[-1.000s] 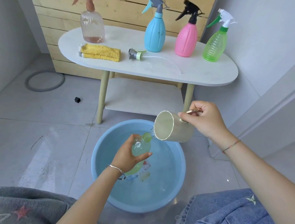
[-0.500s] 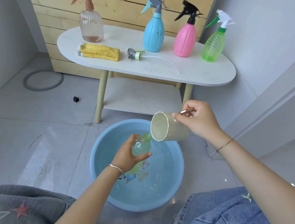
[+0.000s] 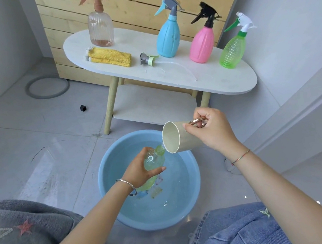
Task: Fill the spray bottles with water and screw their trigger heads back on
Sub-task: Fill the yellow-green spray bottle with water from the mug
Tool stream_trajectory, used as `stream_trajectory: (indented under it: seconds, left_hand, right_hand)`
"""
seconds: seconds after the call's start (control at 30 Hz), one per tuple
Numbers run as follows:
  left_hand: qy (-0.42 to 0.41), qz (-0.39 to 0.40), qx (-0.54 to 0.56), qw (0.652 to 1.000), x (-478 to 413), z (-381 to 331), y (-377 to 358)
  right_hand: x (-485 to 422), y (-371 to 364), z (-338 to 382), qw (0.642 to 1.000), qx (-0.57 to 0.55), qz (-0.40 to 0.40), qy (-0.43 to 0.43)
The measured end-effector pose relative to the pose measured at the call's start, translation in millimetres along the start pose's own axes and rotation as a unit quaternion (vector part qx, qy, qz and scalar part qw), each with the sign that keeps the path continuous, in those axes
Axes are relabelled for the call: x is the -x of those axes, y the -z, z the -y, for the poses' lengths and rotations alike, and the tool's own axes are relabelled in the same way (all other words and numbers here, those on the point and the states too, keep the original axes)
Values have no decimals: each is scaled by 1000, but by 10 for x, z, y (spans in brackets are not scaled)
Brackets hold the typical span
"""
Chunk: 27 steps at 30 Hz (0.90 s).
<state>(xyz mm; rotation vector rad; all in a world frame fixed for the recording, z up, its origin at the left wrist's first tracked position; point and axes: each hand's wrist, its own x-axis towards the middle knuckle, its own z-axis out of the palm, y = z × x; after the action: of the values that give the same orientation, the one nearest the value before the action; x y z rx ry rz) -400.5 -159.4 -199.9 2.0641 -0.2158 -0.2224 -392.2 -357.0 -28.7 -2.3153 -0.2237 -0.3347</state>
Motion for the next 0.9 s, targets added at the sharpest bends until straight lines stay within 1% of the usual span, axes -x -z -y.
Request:
stream_trajectory:
  seconds: [0.2,0.5,0.67,0.9]
  left_hand:
    - [0,0,4,1000,6,-7,0]
    - [0,3,6,1000,9,-8,-7]
    - [-1,1,4,1000,11,-7,4]
    - [0,4,12,1000,24,-30,0]
  right_hand:
    - [-8,-10,24,999,21,-2,34]
    - [-17,-32,65,992,58,6,110]
    - [-25,-63,43,987,85,10,135]
    - [-20,-112,59,970,137,21,198]
